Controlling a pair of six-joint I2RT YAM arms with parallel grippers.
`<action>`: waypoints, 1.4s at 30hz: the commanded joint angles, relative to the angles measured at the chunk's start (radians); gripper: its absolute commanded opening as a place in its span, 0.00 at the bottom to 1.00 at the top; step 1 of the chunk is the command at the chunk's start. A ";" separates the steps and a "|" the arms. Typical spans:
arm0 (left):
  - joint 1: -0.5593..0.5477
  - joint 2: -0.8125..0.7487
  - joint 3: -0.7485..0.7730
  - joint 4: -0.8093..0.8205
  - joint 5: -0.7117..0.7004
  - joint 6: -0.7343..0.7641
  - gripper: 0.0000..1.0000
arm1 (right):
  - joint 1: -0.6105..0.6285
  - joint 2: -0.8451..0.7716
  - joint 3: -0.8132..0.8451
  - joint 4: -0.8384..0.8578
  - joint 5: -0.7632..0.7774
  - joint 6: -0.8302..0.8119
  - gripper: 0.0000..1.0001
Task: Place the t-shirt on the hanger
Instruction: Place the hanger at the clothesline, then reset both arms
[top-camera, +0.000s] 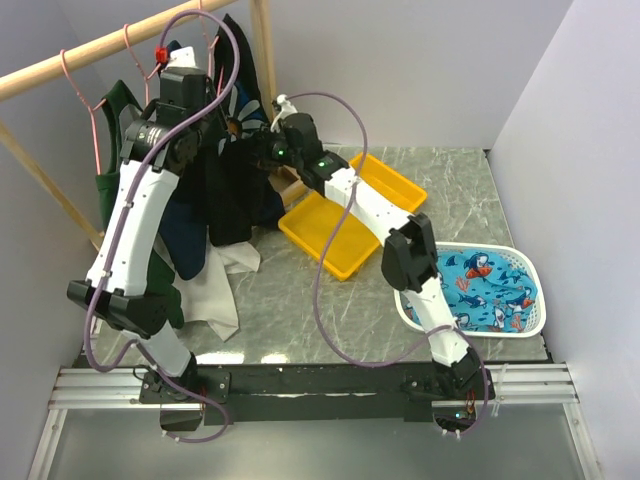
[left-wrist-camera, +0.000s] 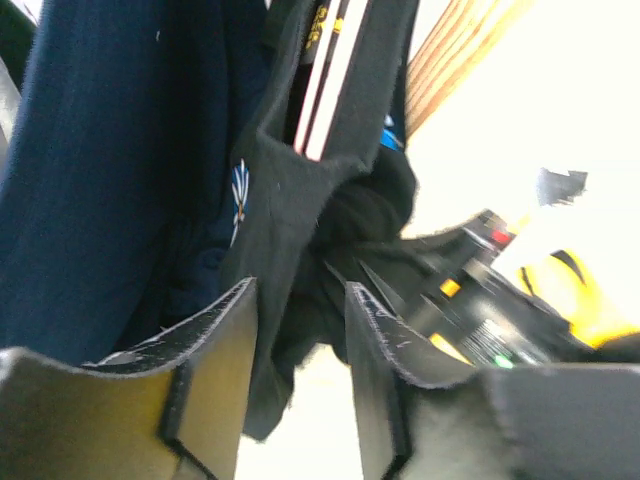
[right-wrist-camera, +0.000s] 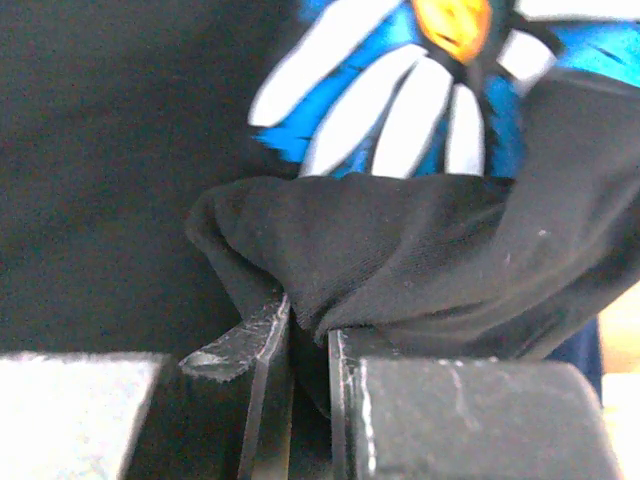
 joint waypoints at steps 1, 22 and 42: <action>0.000 -0.066 -0.030 0.018 0.021 -0.013 0.57 | 0.001 0.086 0.095 0.055 0.145 -0.068 0.03; -0.014 -0.412 -0.240 0.096 0.305 0.010 0.96 | -0.040 -0.099 0.085 -0.365 0.229 -0.121 1.00; -0.552 -0.627 -1.006 0.576 0.058 -0.177 0.96 | -0.035 -1.395 -1.375 -0.119 0.432 0.064 1.00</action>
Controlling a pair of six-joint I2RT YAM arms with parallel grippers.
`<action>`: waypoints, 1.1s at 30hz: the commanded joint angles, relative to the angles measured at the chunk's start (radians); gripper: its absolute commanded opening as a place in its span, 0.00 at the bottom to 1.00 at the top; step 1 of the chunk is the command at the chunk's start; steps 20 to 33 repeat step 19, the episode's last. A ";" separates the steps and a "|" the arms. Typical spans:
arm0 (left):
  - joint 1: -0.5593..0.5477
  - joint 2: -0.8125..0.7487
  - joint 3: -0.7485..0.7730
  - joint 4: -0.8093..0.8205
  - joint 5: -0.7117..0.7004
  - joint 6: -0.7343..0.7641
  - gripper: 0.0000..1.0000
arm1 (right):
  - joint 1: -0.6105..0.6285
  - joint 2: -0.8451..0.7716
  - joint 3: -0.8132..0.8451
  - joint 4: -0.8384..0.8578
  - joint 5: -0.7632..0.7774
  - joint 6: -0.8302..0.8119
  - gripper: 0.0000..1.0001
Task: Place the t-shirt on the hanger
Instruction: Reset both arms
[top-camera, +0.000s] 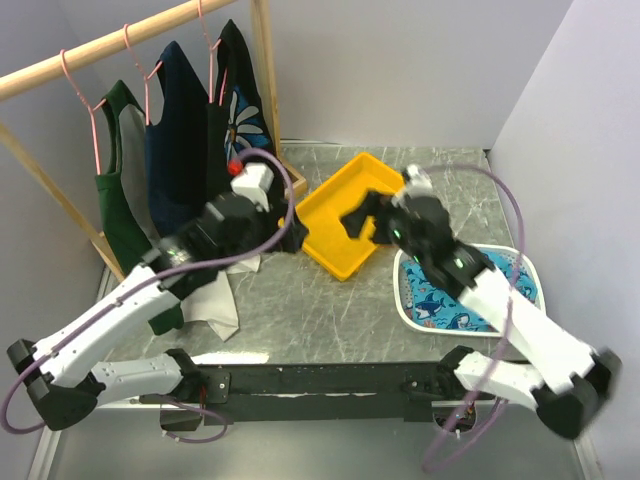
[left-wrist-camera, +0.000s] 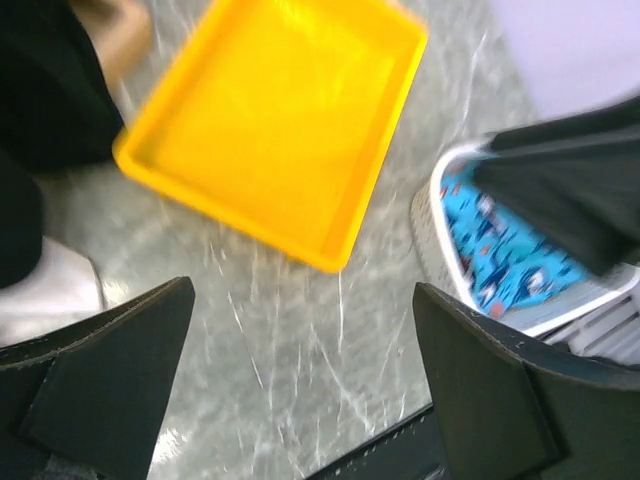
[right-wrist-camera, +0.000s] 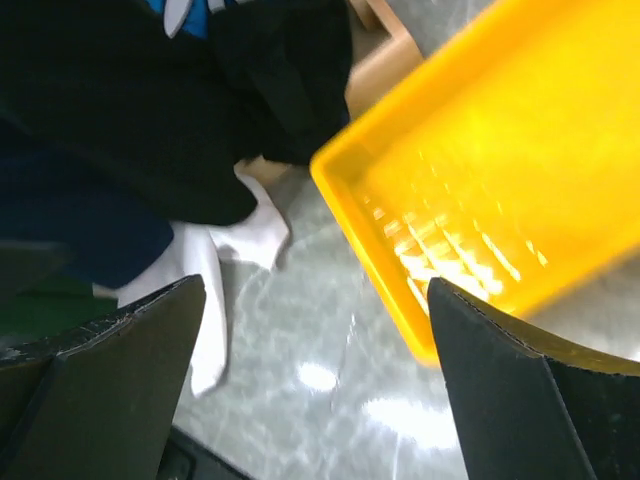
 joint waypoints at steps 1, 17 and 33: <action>-0.072 -0.049 -0.164 0.222 -0.073 -0.095 0.96 | -0.004 -0.215 -0.254 0.045 0.051 0.092 1.00; -0.215 -0.090 -0.508 0.415 -0.154 -0.158 0.96 | -0.004 -0.537 -0.452 -0.060 0.097 0.069 1.00; -0.215 -0.106 -0.519 0.426 -0.160 -0.149 0.96 | -0.003 -0.524 -0.435 -0.074 0.110 0.057 1.00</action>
